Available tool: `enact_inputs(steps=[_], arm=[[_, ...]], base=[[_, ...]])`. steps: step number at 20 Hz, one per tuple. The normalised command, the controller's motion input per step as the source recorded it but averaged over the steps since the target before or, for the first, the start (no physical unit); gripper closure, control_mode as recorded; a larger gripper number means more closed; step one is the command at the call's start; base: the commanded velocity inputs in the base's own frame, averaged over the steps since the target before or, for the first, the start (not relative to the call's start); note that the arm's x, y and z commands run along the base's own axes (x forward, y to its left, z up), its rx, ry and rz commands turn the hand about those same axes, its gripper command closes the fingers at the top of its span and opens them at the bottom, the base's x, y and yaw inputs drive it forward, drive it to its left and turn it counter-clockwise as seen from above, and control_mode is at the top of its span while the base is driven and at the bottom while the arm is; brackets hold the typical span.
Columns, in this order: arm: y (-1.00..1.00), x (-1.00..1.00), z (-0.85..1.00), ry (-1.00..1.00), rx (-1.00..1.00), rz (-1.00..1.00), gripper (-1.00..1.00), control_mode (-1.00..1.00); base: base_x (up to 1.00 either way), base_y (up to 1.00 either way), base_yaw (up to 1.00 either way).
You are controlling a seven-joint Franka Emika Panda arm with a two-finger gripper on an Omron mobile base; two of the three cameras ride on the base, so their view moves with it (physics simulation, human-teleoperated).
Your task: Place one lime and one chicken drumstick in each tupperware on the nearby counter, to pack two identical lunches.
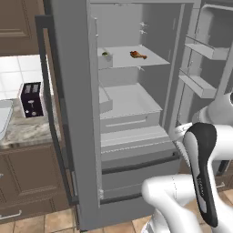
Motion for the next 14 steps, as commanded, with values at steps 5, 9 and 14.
enact_inputs(steps=[5, 9, 14], arm=[[0.00, 0.00, 0.00, 0.00, 0.00, 0.00, -1.00, 1.00], [0.00, 0.00, 0.00, 0.00, 0.00, 0.00, -1.00, 1.00], [0.04, 0.08, 0.06, 0.02, 0.00, 0.01, -1.00, -1.00]], base=[[1.00, 0.00, 0.00], [0.88, 0.00, 0.00], [0.09, 0.00, 0.00]])
